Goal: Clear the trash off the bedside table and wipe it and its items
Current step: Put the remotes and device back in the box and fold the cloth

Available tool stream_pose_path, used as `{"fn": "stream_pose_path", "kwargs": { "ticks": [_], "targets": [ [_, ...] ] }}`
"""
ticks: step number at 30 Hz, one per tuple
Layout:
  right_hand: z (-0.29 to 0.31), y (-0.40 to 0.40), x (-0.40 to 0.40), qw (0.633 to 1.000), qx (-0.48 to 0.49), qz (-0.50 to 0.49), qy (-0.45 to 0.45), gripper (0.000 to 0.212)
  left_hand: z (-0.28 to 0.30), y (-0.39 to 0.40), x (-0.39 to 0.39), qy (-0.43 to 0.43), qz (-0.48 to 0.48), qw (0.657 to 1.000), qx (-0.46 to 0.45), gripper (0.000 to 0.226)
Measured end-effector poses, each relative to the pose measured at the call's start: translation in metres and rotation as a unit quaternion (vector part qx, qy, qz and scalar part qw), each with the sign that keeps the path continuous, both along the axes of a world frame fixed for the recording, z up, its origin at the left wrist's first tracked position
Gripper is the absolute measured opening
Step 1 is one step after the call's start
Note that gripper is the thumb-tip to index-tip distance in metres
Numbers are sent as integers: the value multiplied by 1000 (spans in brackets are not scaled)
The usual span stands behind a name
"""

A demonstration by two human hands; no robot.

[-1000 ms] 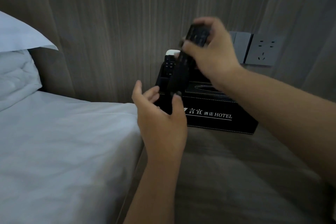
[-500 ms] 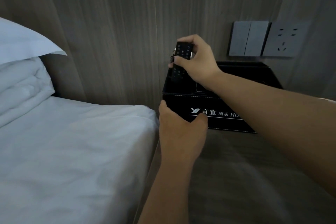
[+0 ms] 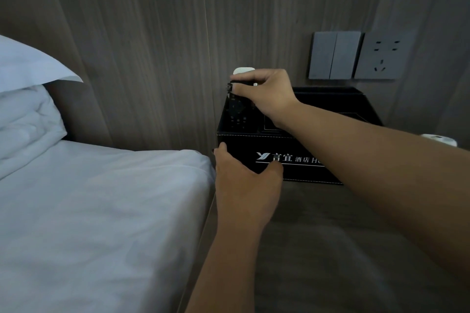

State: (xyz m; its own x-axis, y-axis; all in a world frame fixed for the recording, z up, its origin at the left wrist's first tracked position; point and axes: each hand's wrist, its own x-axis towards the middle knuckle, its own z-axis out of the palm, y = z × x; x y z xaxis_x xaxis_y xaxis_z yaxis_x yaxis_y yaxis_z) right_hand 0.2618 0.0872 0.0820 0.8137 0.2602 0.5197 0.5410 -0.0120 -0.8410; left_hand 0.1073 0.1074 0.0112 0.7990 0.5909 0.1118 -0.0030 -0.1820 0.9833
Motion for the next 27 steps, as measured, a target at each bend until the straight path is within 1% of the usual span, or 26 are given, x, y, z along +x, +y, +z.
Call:
{"fn": "stream_pose_path", "kwargs": {
  "ticks": [1,3,4,5,8,11,13,15,17,19,21,23,25,27],
  "targets": [
    [0,0,0,1000,-4,0,6,16,0,0,-1,3,-4,1000,2,56],
    [-1,0,-1,999,-35,-11,-6,14,-1,0,0,10,-15,1000,13,82],
    [0,0,-2,998,-53,-19,-16,15,-1,1,0,13,-19,1000,13,91],
    [0,1,-4,997,-69,-26,-24,15,-1,1,0,10,-22,1000,13,94],
    [2,-2,-10,994,-96,-35,-41,20,-1,0,1,-2,-29,999,13,93],
    [9,-16,-19,995,-75,-47,-53,27,2,-3,-1,-9,-26,999,20,88],
    [16,-35,-25,993,-60,-76,-67,27,4,-6,-3,-14,-27,999,23,84],
    [20,-66,-30,988,-65,-108,-87,26,7,-11,-6,-20,-31,999,33,76],
    [18,-106,-34,977,-103,-146,-119,29,10,-17,-8,-15,-42,998,39,78],
    [8,-143,-35,954,-176,-206,-131,32,12,-24,-10,-3,-55,998,35,82],
    [-8,-175,-29,920,-259,-274,-105,34,13,-33,-11,7,-72,997,31,83],
    [-22,-198,-22,889,-314,-331,-40,37,13,-42,-12,23,-85,996,31,83],
    [-30,-207,-20,876,-325,-357,-8,38,14,-50,-15,34,-93,994,35,82],
    [-31,-210,-19,888,-267,-373,-18,36,15,-59,-18,38,-98,994,40,82]
  ]
}}
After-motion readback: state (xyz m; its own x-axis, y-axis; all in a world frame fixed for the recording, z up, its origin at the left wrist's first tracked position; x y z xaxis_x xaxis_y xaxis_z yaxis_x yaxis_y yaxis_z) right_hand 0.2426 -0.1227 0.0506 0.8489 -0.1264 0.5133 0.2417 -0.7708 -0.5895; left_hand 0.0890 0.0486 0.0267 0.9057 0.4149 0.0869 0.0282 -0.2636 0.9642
